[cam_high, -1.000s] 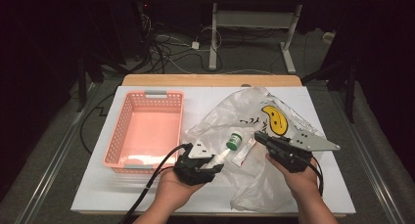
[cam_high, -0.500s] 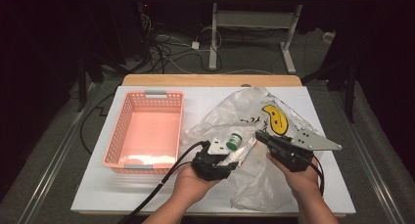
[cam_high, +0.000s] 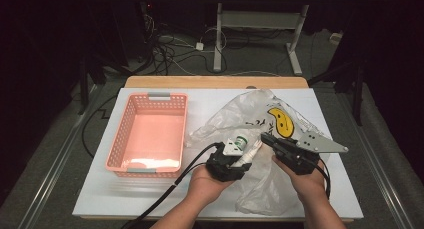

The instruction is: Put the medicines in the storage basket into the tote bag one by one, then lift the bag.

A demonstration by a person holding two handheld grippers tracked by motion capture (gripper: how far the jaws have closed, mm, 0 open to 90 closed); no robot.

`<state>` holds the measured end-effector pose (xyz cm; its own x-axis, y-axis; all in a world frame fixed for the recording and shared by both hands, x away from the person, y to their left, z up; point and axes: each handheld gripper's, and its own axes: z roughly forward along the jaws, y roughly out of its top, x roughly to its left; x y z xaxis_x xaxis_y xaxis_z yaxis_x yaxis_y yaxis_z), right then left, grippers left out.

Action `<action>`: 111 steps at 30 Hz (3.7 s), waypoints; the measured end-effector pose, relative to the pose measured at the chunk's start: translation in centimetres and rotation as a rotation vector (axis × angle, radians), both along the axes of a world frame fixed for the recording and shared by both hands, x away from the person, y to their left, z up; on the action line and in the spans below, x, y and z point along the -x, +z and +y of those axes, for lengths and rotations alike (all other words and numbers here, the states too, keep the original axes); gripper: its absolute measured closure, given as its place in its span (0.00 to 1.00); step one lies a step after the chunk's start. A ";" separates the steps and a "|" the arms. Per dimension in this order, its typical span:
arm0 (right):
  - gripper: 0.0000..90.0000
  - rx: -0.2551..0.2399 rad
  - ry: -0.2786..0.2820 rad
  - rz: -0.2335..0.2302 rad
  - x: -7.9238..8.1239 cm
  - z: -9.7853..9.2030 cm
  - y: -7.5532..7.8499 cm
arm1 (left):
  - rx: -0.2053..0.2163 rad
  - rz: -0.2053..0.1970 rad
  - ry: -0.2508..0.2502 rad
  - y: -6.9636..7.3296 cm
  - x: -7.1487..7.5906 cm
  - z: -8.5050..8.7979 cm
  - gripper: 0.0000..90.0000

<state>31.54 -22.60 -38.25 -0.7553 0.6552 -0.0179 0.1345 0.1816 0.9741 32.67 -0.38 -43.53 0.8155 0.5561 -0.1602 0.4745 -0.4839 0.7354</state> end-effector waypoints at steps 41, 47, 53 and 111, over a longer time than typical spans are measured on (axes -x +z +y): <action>1.00 -0.005 -0.018 0.010 -0.2 -1.0 -0.3 | 0.064 -0.022 0.032 -2.1 -1.0 -1.4 0.40; 1.00 0.003 -0.021 0.009 -0.1 -0.9 -0.3 | 0.057 -0.055 0.046 -1.9 2.0 3.6 0.35; 1.00 0.005 -0.020 0.009 0.0 -0.7 -0.3 | -0.025 -0.042 0.066 -3.7 4.3 6.9 0.27; 1.00 -0.025 -0.053 -0.018 0.0 -1.1 -0.3 | 0.156 -0.229 0.161 -1.8 2.9 7.0 0.98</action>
<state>31.54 -23.72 -38.59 -0.7192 0.6947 -0.0138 0.1262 0.1501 0.9806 29.80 6.58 -45.34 0.7438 0.6641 -0.0760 0.3492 -0.2891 0.8914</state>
